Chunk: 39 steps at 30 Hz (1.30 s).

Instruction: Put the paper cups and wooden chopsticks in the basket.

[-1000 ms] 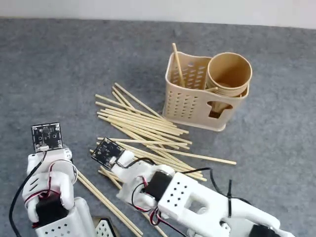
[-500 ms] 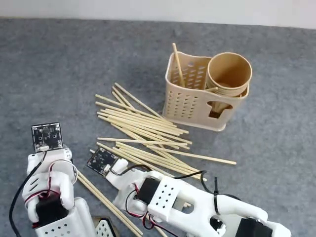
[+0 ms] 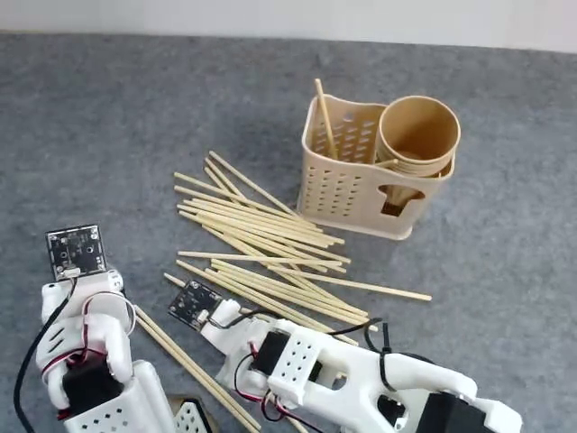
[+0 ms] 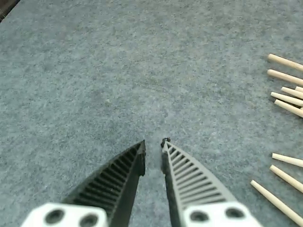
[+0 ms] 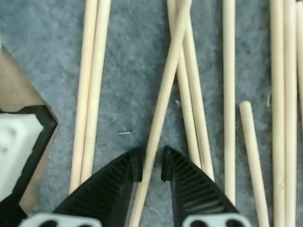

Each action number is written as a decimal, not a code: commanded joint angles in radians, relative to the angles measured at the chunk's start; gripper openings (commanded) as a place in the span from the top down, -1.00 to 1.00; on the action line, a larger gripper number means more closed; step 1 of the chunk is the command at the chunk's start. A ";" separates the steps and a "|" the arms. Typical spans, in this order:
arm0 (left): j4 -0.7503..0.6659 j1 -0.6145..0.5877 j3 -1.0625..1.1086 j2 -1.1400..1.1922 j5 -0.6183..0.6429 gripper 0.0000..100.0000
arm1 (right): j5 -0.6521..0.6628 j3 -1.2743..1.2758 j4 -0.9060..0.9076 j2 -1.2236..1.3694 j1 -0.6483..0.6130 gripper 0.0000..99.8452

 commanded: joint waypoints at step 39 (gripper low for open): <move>-0.026 -0.015 0.010 -0.007 0.009 0.84 | 0.041 0.053 0.105 -1.027 0.453 0.99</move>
